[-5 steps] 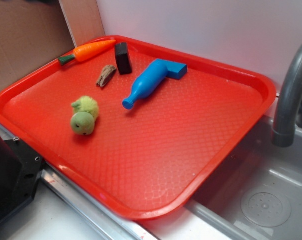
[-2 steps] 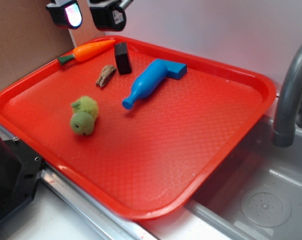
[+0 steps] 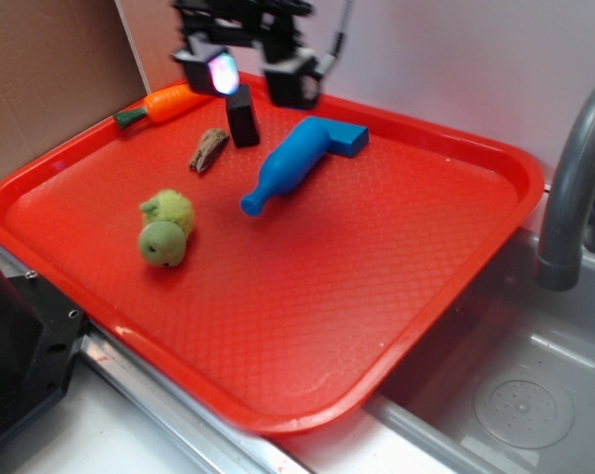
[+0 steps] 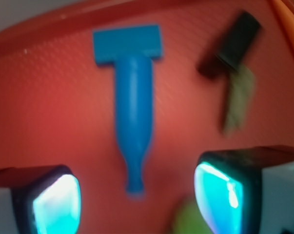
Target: Grab the blue bottle.
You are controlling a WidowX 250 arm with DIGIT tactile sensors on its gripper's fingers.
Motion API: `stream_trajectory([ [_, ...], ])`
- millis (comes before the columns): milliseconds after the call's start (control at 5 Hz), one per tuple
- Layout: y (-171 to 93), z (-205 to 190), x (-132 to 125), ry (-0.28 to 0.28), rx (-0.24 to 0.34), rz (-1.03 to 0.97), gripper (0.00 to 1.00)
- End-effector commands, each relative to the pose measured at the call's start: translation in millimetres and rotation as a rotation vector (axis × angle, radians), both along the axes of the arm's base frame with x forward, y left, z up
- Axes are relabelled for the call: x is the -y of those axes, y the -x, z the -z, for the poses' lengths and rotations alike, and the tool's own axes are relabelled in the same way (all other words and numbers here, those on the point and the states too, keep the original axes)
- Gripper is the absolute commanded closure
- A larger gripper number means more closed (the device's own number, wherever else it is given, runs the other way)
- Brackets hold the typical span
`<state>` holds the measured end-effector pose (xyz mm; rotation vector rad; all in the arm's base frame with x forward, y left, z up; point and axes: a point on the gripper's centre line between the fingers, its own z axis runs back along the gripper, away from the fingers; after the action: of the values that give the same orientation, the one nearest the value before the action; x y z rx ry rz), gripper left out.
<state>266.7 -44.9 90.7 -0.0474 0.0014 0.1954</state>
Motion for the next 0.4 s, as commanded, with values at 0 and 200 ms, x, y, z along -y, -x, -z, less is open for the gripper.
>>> stream_trajectory([
  [0, -22, 35, -4, -0.05, 0.017, 0.067, 0.0],
  [200, -24, 52, -2, -0.036, -0.021, 0.062, 0.0],
])
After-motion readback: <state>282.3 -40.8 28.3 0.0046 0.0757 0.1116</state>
